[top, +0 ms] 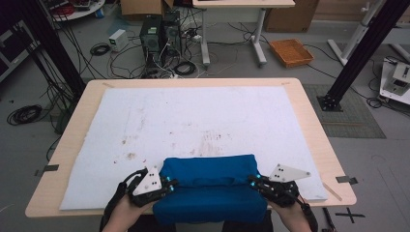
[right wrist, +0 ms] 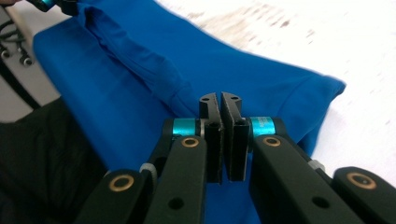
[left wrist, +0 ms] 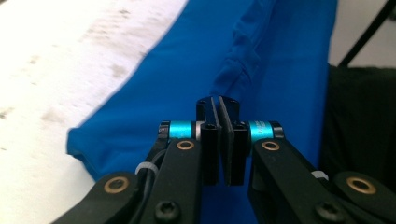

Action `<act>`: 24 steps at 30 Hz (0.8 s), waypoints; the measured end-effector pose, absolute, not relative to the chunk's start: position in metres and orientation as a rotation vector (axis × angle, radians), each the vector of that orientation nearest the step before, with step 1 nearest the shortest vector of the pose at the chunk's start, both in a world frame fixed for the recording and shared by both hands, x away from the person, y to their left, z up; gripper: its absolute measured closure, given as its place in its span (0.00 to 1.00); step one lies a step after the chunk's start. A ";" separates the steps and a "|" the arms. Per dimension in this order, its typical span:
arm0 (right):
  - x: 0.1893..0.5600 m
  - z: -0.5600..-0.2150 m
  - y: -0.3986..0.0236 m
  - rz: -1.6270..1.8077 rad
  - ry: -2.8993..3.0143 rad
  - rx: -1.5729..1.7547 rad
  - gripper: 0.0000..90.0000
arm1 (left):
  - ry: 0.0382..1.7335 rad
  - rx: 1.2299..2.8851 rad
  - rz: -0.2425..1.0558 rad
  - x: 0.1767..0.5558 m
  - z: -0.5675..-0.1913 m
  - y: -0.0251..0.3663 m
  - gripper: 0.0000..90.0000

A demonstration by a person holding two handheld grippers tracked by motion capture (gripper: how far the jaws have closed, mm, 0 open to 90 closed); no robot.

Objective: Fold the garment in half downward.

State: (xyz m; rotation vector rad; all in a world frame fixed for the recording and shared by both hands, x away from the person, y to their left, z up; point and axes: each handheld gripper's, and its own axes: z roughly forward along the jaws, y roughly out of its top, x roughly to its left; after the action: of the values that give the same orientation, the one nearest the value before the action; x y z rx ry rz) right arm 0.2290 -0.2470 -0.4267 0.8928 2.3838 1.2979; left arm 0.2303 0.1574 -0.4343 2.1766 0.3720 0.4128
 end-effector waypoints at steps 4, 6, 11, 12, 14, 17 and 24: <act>0.217 -0.433 -0.245 1.255 2.415 0.877 0.98 | 0.336 2.202 0.400 0.220 -0.440 0.156 0.96; 0.215 -0.435 -0.244 1.244 2.421 0.863 0.98 | 0.328 2.211 0.401 0.218 -0.441 0.156 0.96; 0.203 -0.440 -0.244 1.211 2.453 0.852 0.94 | 0.298 2.241 0.364 0.209 -0.448 0.156 0.90; 0.203 -0.440 -0.244 1.211 2.453 0.852 0.94 | 0.298 2.241 0.364 0.209 -0.448 0.156 0.89; 0.200 -0.440 -0.246 1.214 2.459 0.851 0.92 | 0.283 2.241 0.345 0.207 -0.448 0.158 0.88; 0.198 -0.438 -0.250 1.218 2.444 0.854 0.88 | 0.276 2.233 0.349 0.205 -0.445 0.159 0.83; 0.226 -0.424 -0.262 1.260 2.320 0.974 0.77 | 0.482 2.109 0.440 0.230 -0.427 0.167 0.69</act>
State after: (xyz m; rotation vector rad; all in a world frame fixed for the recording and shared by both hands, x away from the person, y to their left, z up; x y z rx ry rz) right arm 0.2260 -0.2617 -0.4242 0.9742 2.3196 1.2601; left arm 0.2300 0.1668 -0.4273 2.1095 0.4820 0.4402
